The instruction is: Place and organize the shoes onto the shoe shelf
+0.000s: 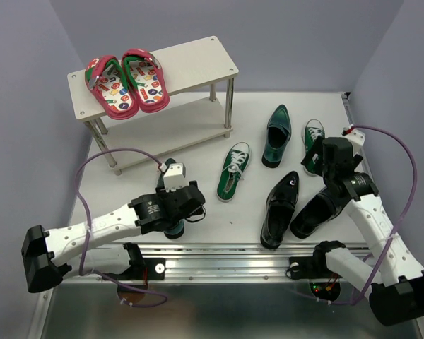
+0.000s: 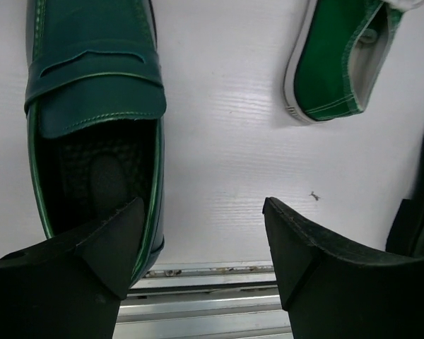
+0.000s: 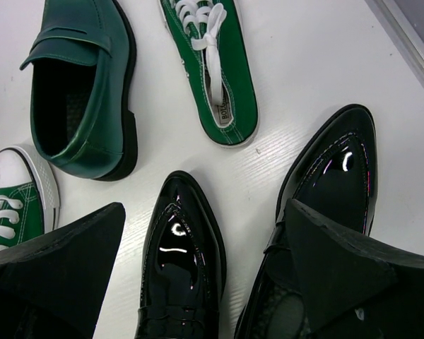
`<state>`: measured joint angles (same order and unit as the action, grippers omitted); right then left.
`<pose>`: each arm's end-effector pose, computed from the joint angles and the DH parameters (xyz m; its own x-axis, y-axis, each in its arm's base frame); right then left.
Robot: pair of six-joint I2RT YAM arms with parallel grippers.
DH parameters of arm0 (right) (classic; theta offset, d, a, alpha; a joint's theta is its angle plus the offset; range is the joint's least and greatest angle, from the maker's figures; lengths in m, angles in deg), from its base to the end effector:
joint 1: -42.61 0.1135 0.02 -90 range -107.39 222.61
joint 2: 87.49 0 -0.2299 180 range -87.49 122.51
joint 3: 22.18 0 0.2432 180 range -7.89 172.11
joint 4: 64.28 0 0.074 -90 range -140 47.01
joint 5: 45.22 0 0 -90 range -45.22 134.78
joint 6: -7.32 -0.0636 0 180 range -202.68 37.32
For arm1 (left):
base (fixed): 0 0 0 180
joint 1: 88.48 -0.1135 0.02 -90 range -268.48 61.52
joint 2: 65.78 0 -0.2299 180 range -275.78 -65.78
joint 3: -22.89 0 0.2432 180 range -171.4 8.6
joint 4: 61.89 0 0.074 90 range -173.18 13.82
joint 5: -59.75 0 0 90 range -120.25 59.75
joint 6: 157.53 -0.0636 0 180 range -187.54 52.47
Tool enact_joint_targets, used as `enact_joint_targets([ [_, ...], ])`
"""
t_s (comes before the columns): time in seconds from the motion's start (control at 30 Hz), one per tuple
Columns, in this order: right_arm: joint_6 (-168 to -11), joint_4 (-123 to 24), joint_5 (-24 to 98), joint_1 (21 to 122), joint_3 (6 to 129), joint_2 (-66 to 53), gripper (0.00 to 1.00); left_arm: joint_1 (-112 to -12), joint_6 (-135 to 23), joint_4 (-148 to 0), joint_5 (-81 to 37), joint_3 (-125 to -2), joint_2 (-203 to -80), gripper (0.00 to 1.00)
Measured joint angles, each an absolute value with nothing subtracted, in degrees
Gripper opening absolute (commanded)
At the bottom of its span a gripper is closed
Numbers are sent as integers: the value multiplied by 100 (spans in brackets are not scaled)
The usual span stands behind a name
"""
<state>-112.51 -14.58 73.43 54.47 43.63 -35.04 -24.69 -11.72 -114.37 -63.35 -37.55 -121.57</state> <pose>0.2226 0.0156 0.2750 -0.4048 0.3610 -0.8401 0.4599 0.8745 0.1542 0.1277 -0.1808 0.2290 -0.6717 -0.2045 -0.7120 0.0606 0.9428 -0.3279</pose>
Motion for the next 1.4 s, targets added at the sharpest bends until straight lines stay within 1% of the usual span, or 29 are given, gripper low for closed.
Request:
enact_joint_targets([
  [0.13,-11253,-1497,7262,5447,4363,-3404,100,-2447,-783,-11767,-6340,-3755,-12669,77],
  [0.27,-11255,-1569,7179,5447,4363,-3345,100,-2434,-613,-11894,-6346,-3755,-13027,72],
  [0.4,-11262,-1600,7111,5447,4363,-3334,100,-2434,-538,-11916,-6360,-3709,-13215,59],
  [0.47,-11273,-1606,7100,5447,4363,-3334,100,-2434,-528,-11922,-6392,-3687,-13329,58],
  [0.57,-11275,-1613,7085,5447,4363,-3334,100,-2436,-530,-11918,-6460,-3674,-13565,53],
  [0.63,-11277,-1613,7082,5447,4363,-3336,100,-2436,-530,-11905,-6480,-3648,-13689,49],
  [0.67,-11281,-1615,7080,5447,4363,-3338,100,-2436,-532,-11898,-6484,-3626,-13738,45],
  [0.73,-11295,-1613,7074,5447,4363,-3347,100,-2436,-538,-11892,-6502,-3593,-13825,43],
  [0.77,-11297,-1615,7072,5447,4363,-3353,100,-2436,-541,-11887,-6508,-3589,-13842,40],
  [0.8,-11297,-1613,7072,5447,4363,-3360,100,-2439,-547,-11881,-6521,-3589,-13849,26],
  [0.83,-11299,-1613,7072,5447,4363,-3369,100,-2447,-547,-11868,-6526,-3589,-13849,20],
  [0.87,-11301,-1613,7072,5447,4363,-3375,100,-2450,-565,-11870,-6543,-3589,-13849,4],
  [0.9,-11305,-1613,7074,5447,4363,-3384,100,-2460,-573,-11835,-6541,-3587,-13847,0],
  [1.2,-11319,-1611,7087,5447,4363,-3428,100,-2522,-573,-11859,-6473,-3656,-13845,0],
  [1.4,-11316,-1611,7133,5447,4363,-3430,100,-2522,-663,-12320,-6532,-4376,-13847,0],
])
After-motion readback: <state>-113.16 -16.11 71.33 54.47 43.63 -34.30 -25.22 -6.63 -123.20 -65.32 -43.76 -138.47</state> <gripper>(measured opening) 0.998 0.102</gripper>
